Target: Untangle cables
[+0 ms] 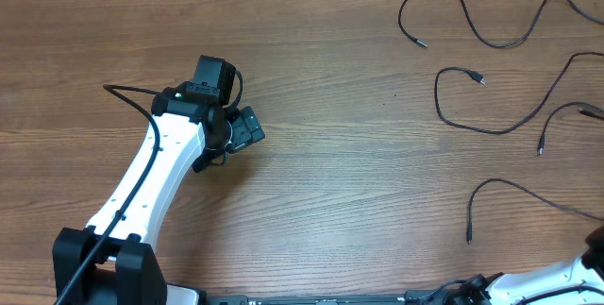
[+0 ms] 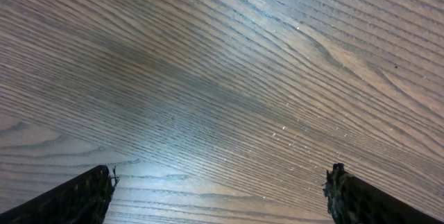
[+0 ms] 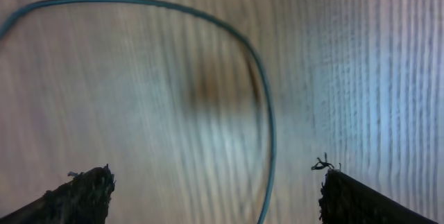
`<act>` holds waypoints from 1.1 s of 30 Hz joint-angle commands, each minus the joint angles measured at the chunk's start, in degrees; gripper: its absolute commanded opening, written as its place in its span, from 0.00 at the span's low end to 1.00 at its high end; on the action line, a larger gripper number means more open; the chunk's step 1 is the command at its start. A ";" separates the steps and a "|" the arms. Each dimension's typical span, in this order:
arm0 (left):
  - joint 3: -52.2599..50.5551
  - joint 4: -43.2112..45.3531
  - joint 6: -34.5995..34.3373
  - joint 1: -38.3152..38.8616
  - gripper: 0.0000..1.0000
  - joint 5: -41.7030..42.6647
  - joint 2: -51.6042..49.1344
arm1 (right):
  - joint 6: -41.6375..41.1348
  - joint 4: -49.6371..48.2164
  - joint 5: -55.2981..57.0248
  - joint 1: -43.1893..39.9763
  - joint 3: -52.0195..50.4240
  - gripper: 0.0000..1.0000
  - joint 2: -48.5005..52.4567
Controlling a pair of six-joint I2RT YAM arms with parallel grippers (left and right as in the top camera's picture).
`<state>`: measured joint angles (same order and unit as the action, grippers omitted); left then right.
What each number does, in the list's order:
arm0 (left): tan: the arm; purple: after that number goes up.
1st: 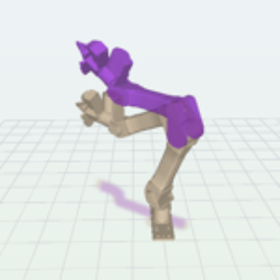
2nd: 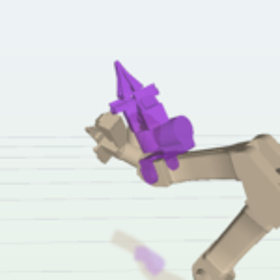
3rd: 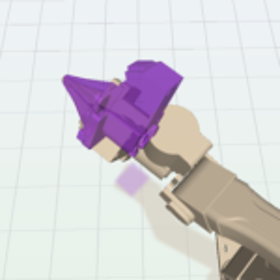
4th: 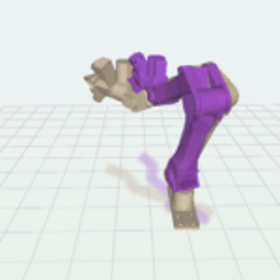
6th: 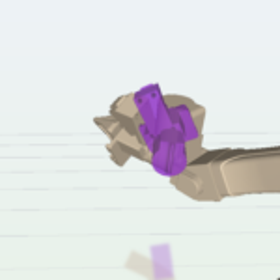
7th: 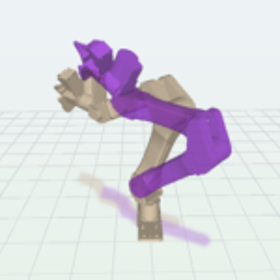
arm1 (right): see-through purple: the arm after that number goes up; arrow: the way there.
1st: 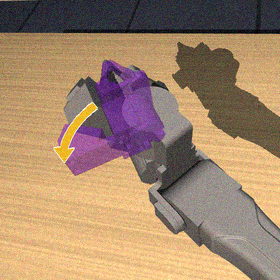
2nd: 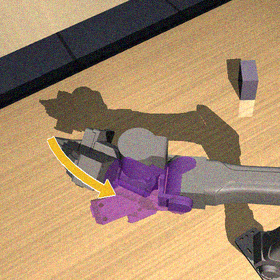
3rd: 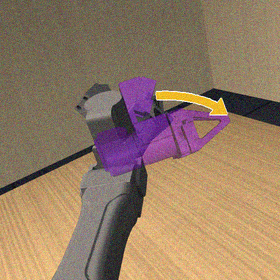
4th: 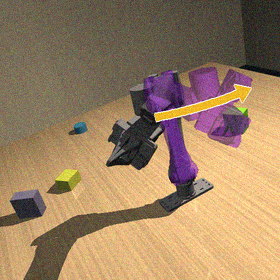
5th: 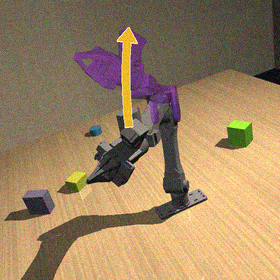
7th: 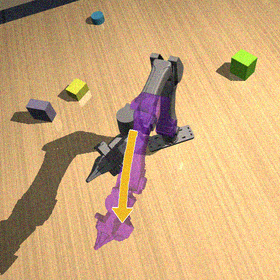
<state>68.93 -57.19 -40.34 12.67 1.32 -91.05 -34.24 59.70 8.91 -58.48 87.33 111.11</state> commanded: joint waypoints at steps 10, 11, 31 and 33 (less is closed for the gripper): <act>-0.09 0.20 -0.37 0.11 1.00 0.00 -0.57 | 6.49 -2.69 3.78 -0.44 0.04 0.95 4.87; -0.09 0.22 -0.37 0.11 1.00 0.00 -0.57 | 6.49 -2.62 3.78 -0.68 0.04 0.95 4.92; -0.09 0.66 -0.37 0.11 1.00 0.00 -0.57 | 11.82 -6.51 -2.75 -7.06 -2.73 0.90 8.13; -0.09 0.66 -0.37 0.11 1.00 0.00 -0.57 | 11.82 -6.84 -3.02 -7.06 -2.73 0.88 8.17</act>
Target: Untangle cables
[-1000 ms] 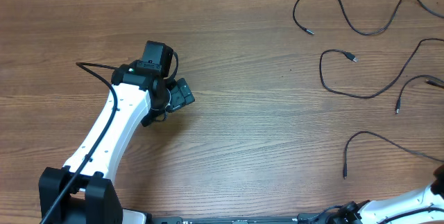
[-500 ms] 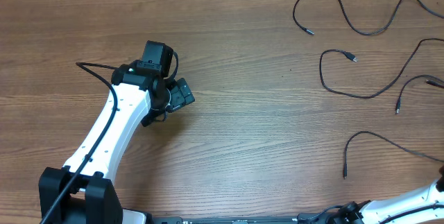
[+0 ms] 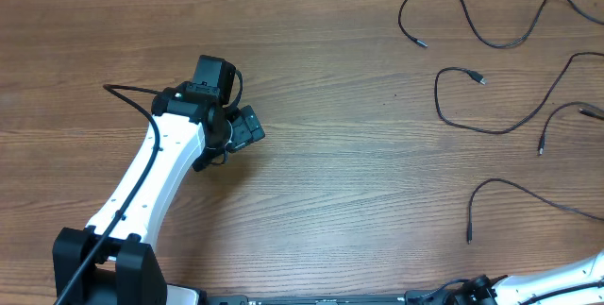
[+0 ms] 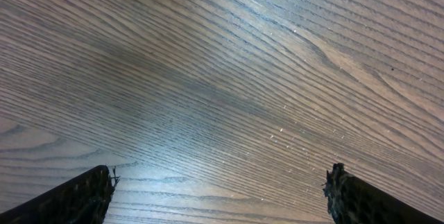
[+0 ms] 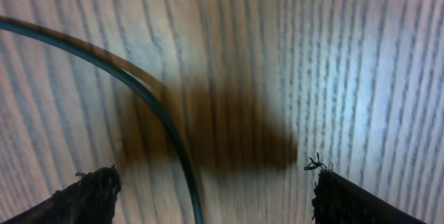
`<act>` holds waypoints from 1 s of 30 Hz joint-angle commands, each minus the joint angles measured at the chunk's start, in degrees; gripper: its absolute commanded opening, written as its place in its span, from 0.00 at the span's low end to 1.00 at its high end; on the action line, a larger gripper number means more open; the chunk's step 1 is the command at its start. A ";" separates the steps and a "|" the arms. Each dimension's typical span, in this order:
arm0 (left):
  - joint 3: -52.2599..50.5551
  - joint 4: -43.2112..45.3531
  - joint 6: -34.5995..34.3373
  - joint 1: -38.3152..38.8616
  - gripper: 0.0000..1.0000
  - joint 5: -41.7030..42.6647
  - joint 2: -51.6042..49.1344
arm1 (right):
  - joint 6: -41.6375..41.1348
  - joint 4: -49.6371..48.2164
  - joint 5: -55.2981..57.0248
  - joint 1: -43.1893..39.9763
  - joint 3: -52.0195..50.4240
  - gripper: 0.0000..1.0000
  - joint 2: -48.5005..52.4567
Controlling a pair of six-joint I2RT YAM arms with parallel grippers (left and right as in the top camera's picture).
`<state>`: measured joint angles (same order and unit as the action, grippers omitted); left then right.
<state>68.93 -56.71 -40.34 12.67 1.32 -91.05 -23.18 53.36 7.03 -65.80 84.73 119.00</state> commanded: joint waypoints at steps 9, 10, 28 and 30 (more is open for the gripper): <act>-0.09 0.20 -0.39 0.11 1.00 0.00 -0.57 | 0.72 -1.18 -1.11 0.15 -0.20 0.62 0.79; -0.09 0.20 -0.39 0.11 1.00 0.00 -0.57 | 0.72 -1.29 -1.11 0.15 -0.37 0.59 0.83; -0.09 0.17 -0.39 0.11 0.99 0.00 -0.57 | -1.05 -0.09 -1.14 0.15 -0.22 0.04 0.81; -0.09 0.20 -0.39 0.11 0.99 0.00 -0.57 | -2.49 2.05 -1.18 0.15 1.92 0.04 0.74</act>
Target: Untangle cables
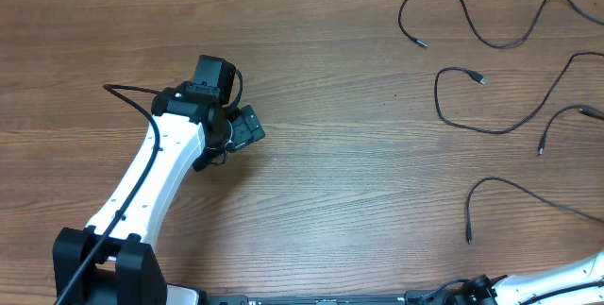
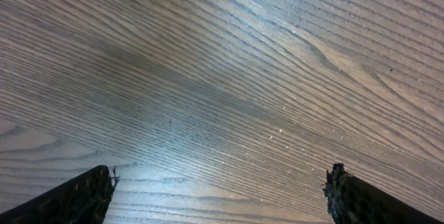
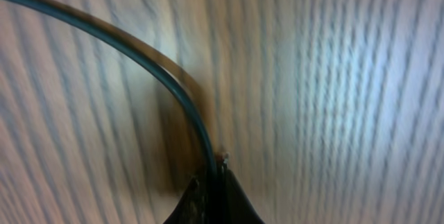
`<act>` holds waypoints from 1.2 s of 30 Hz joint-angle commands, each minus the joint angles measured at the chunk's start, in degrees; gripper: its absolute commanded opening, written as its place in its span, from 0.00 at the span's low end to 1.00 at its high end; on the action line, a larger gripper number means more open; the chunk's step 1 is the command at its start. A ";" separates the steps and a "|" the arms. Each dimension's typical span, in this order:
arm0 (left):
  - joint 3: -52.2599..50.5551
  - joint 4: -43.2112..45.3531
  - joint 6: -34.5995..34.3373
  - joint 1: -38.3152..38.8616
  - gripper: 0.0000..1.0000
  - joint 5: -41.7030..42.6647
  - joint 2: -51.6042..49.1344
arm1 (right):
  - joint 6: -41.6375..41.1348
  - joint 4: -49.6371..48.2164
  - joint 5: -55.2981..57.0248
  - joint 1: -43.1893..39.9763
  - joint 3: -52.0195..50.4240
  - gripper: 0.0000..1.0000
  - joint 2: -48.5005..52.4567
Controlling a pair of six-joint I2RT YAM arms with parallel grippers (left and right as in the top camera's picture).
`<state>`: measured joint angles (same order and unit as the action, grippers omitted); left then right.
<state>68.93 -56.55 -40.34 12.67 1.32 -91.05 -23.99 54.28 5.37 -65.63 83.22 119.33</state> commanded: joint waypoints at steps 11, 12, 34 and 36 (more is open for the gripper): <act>-0.09 0.04 -0.39 0.11 0.99 0.00 -0.57 | -1.29 6.45 -8.39 0.11 11.43 0.04 0.15; -0.09 0.04 -0.39 0.11 1.00 0.00 -0.57 | -1.25 6.43 -8.55 0.20 11.43 0.04 0.09; -0.09 0.09 -0.37 0.11 0.99 -0.02 -0.57 | -1.68 6.21 -17.73 0.26 12.55 0.04 -10.91; -0.09 0.11 -0.39 0.11 1.00 -0.02 -0.57 | -1.64 6.16 -18.36 0.31 12.55 0.04 -11.69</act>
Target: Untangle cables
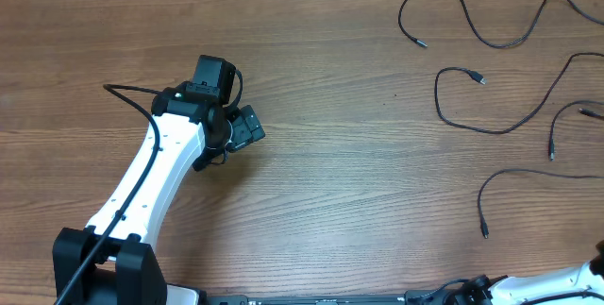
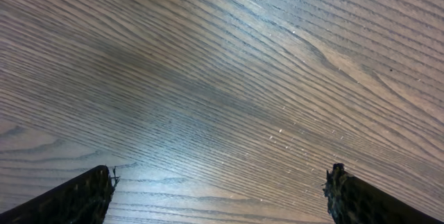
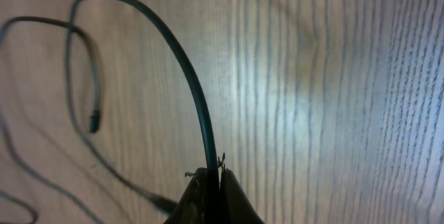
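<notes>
Several thin black cables lie spread over the right side of the wooden table [image 1: 377,182]. The lowest cable [image 1: 528,171] ends in a plug [image 1: 484,232] and runs off the right edge. In the right wrist view my right gripper [image 3: 211,175] is shut on a dark cable [image 3: 187,78], which arcs up and left to a free end [image 3: 94,120]. The overhead view does not show the right gripper. My left gripper [image 1: 247,127] hangs at centre-left, far from the cables. It is open [image 2: 222,175] over bare wood.
Three other cables lie at the far right: one looped at the top [image 1: 453,12], one with a small plug [image 1: 479,78], one near the right edge [image 1: 566,111]. Part of the right arm [image 1: 557,279] shows at the bottom right corner.
My right gripper, still shut on the cable, stands higher over the table. The lowest cable's plug end has shifted right and slightly up in the overhead view. The left arm has not moved.
My right gripper hung open above a loop of cable, then stood lower with the cable between its open fingers. Then it was shut on the cable. Now the cable is drawn rightward. My left gripper stayed open in place throughout.
</notes>
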`<act>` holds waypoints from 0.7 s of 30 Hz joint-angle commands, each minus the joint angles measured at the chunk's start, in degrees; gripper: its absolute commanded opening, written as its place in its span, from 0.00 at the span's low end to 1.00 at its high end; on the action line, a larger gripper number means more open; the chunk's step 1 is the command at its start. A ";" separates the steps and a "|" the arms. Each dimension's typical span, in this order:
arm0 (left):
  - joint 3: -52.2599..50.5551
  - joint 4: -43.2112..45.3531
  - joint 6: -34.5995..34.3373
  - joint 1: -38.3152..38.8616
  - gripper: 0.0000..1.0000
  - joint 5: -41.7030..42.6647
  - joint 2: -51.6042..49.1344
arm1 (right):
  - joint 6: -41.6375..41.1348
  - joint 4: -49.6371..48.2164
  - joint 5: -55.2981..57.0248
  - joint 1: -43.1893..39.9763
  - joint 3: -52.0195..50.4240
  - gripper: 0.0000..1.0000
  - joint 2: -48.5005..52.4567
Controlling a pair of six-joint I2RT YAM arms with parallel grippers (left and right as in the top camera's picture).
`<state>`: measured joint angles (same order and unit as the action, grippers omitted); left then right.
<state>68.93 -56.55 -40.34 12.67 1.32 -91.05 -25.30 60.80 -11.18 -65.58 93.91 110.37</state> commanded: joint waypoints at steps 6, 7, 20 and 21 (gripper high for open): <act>-0.09 0.26 -0.37 0.11 1.00 -0.02 -0.57 | -0.42 0.90 -2.05 0.24 1.86 0.04 -3.19; -0.09 0.26 -0.37 0.11 1.00 -0.02 -0.57 | -0.37 0.92 -2.29 0.20 1.86 0.04 -3.30; -0.09 0.61 -0.39 0.11 0.99 0.00 -0.57 | 0.24 0.79 -7.96 0.48 1.86 0.04 -7.61; -0.09 0.63 -0.39 0.11 0.99 0.00 -0.57 | 0.00 1.16 -7.65 0.46 1.86 0.04 -8.04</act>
<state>68.93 -56.07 -40.34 12.67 1.32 -91.05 -25.43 61.67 -18.13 -65.49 94.24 105.56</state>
